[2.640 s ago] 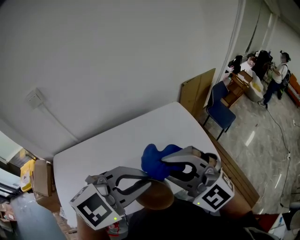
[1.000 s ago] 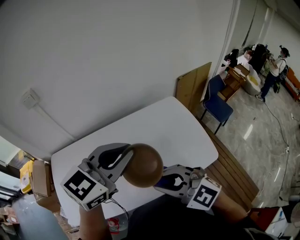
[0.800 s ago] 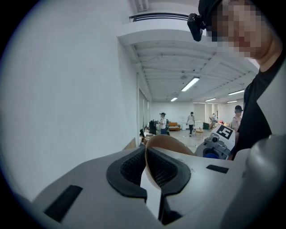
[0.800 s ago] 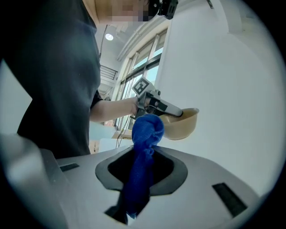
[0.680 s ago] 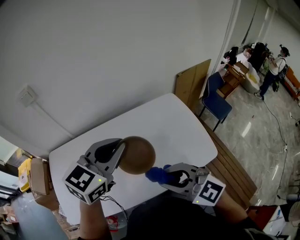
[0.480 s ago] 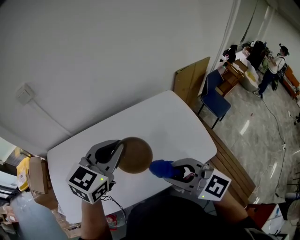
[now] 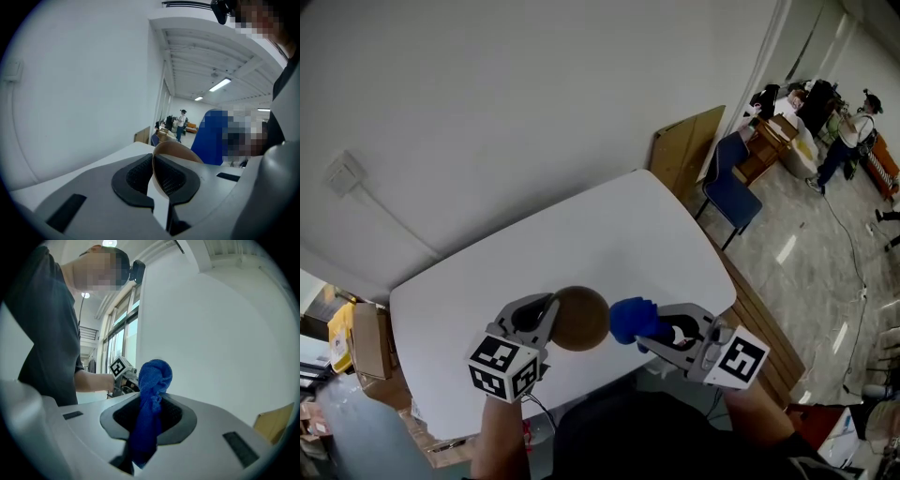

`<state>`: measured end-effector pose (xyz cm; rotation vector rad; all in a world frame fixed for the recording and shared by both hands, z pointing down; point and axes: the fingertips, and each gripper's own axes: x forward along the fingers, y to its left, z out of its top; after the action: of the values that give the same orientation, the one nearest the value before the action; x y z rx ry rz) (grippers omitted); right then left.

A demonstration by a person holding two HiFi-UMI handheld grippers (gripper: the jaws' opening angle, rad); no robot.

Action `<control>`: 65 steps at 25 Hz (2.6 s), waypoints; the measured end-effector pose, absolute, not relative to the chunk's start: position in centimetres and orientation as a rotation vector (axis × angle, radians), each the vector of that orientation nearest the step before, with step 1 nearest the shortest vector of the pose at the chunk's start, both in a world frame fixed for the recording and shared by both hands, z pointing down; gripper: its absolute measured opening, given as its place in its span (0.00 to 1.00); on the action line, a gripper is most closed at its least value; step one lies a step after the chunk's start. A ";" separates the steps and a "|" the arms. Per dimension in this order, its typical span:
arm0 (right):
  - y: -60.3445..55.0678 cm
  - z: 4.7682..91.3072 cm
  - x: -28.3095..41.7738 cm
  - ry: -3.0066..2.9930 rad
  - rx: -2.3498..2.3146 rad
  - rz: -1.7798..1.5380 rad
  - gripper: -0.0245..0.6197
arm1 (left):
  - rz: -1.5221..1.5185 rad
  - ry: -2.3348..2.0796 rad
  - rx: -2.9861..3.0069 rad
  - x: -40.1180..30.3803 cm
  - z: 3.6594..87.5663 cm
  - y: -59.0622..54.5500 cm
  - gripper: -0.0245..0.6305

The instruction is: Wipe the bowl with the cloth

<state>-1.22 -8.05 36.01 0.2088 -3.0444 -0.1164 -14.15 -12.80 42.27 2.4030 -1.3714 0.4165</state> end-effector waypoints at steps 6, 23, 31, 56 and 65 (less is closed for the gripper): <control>-10.3 38.2 -1.2 -3.013 0.339 0.022 0.16 | 0.420 -1.346 2.276 -14.9 48.2 -13.7 0.07; -12.3 44.5 0.2 -2.981 0.454 0.339 0.16 | 0.432 -1.270 1.963 -14.2 65.7 -13.8 0.07; -12.6 45.8 0.4 -2.979 0.459 0.412 0.16 | 0.365 -1.264 1.912 -13.8 68.0 -14.4 0.07; -12.1 42.4 -0.2 -2.991 0.479 0.367 0.16 | 0.340 -1.470 1.993 -16.5 60.3 -14.2 0.25; -12.9 39.0 0.9 -3.037 0.561 0.351 0.16 | 0.323 -1.546 2.229 -13.9 50.2 -12.9 0.25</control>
<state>0.88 -12.88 39.02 0.5609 -3.0375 0.3508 -13.88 -12.95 50.21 2.2290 -1.5460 0.3231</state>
